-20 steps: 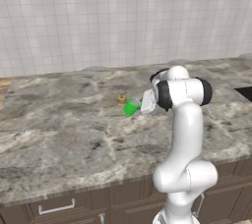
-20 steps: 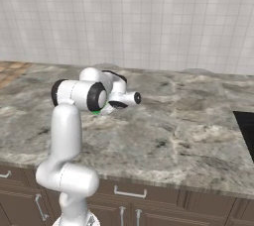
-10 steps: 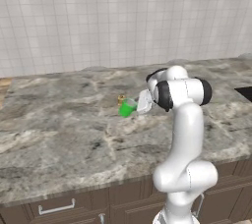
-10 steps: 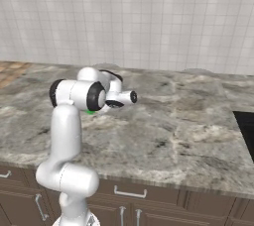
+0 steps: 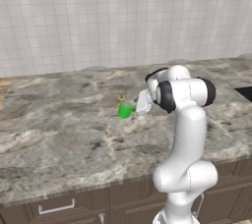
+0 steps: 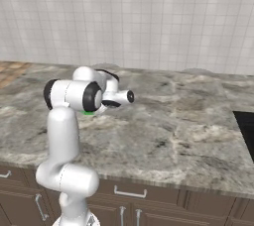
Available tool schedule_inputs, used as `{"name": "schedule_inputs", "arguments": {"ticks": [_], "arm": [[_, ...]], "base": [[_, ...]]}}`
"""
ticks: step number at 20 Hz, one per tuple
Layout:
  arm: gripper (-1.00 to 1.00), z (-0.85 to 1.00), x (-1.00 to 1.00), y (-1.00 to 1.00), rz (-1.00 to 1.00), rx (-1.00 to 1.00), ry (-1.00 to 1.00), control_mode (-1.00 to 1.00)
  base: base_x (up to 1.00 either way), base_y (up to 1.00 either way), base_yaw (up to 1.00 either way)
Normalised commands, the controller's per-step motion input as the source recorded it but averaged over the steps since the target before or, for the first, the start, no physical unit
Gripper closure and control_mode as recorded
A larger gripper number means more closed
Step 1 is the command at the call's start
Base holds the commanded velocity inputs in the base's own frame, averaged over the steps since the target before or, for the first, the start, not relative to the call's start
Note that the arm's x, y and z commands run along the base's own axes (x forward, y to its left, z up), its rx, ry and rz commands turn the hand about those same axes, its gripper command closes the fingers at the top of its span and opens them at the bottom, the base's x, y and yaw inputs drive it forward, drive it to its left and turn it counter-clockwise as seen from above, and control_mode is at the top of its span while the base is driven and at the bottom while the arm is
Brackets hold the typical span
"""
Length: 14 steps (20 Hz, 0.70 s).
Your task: Open the cabinet directly in front. Then move the beer and the mug to the dining counter with the candle on it.
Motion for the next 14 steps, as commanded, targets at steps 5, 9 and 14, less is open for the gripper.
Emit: {"name": "schedule_inputs", "arguments": {"ticks": [5,9,14], "arm": [[-1.0,0.25,-0.19,0.0,0.0,-0.09,0.06,-1.0],[-1.0,0.02,-0.01,0.0,0.0,-0.19,0.12,-1.0],[-1.0,0.21,-0.05,-0.07,0.0,-0.11,0.08,-1.0]], "base": [[0.0,0.0,0.0],[0.0,0.0,0.0],[0.0,0.0,0.0]]}}
